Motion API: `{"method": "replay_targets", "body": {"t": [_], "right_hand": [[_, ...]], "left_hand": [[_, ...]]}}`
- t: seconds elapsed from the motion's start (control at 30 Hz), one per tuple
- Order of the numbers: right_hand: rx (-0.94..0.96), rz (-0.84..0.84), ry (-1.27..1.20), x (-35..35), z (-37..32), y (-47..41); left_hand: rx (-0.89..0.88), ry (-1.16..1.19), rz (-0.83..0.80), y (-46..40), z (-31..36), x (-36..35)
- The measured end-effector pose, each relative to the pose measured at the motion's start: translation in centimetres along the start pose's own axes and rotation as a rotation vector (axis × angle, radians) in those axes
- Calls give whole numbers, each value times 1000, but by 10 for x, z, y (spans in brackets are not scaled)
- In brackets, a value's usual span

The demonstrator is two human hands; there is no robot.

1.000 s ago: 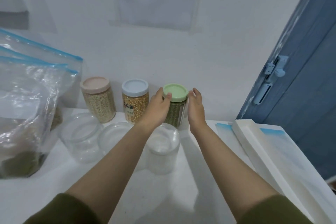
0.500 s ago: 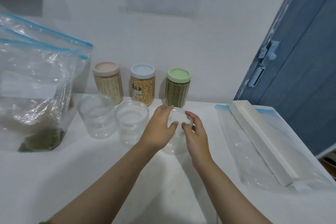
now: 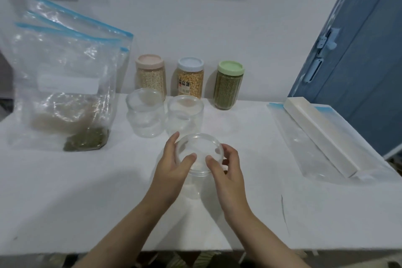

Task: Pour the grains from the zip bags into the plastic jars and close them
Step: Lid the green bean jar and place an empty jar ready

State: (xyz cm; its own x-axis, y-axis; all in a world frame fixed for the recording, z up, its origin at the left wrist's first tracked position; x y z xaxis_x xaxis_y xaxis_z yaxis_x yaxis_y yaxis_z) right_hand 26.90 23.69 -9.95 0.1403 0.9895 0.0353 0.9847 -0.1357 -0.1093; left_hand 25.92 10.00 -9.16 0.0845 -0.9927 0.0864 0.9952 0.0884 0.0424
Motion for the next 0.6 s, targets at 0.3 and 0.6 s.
{"method": "replay_targets", "body": {"t": [0.3,0.6], "right_hand": [[55,16,-76,-44,5,8],[-53,-7,-96,-43,0,-15]], "left_hand": [[104,72,-144,-2,-6,44],[92,209,-195,-10,-11,42]]}}
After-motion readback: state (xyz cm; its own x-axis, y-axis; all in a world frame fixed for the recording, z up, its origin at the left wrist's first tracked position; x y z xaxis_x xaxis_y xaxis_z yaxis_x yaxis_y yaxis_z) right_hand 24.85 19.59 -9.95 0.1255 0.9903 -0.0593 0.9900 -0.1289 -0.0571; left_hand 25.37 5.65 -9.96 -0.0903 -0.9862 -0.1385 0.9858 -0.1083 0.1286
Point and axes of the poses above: each hand's wrist, its own y-axis away from the middle knuckle, its own x-axis out of the back of the hand, z = x × y, the point moved 1 cm from there along -y, towards the middle knuckle, and after that the axes turned 3 degrees about x, right-handed, at the moved point
